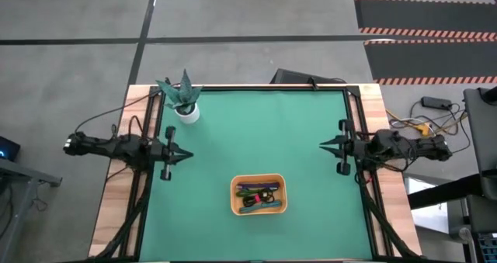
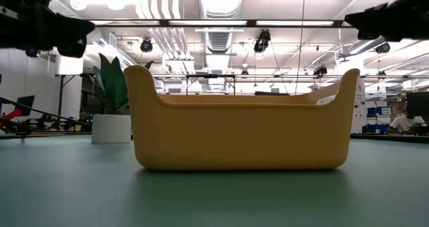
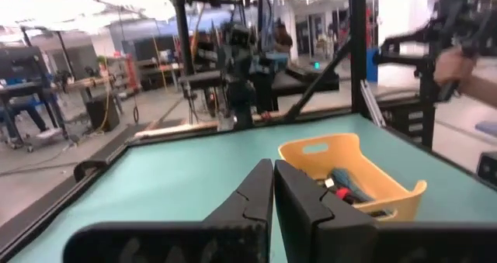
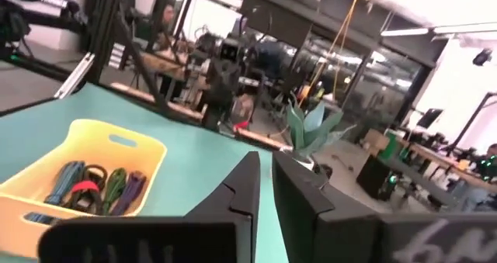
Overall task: Pick and place USB-C Cables
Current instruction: Return to home position
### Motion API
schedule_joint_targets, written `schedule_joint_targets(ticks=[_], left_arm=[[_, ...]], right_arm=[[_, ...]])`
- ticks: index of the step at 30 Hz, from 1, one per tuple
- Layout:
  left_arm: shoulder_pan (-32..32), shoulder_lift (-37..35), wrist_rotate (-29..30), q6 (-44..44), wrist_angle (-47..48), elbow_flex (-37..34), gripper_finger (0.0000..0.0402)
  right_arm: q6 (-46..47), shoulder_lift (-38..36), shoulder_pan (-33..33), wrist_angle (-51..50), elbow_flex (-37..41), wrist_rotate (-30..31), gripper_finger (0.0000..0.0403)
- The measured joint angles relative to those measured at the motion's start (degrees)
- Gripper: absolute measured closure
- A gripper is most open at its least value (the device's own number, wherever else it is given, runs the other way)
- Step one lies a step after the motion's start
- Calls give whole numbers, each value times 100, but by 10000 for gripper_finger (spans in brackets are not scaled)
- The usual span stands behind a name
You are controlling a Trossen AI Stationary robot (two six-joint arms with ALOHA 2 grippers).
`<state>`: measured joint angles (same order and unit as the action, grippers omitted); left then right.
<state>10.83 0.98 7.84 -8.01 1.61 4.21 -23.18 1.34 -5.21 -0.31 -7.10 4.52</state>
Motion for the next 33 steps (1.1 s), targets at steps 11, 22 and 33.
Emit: schedule_joint_targets(ticks=[11, 22, 33], left_arm=[[2, 123, 13, -424, -578, -369, 401], [2, 233, 22, -444, -561, -374, 401], [2, 312, 24, -444, -562, -380, 401]], right_arm=[[678, -32, 11, 842, 639, 11, 376], [1720, -9, 11, 821, 639, 5, 376], [1716, -9, 11, 804, 639, 5, 376]])
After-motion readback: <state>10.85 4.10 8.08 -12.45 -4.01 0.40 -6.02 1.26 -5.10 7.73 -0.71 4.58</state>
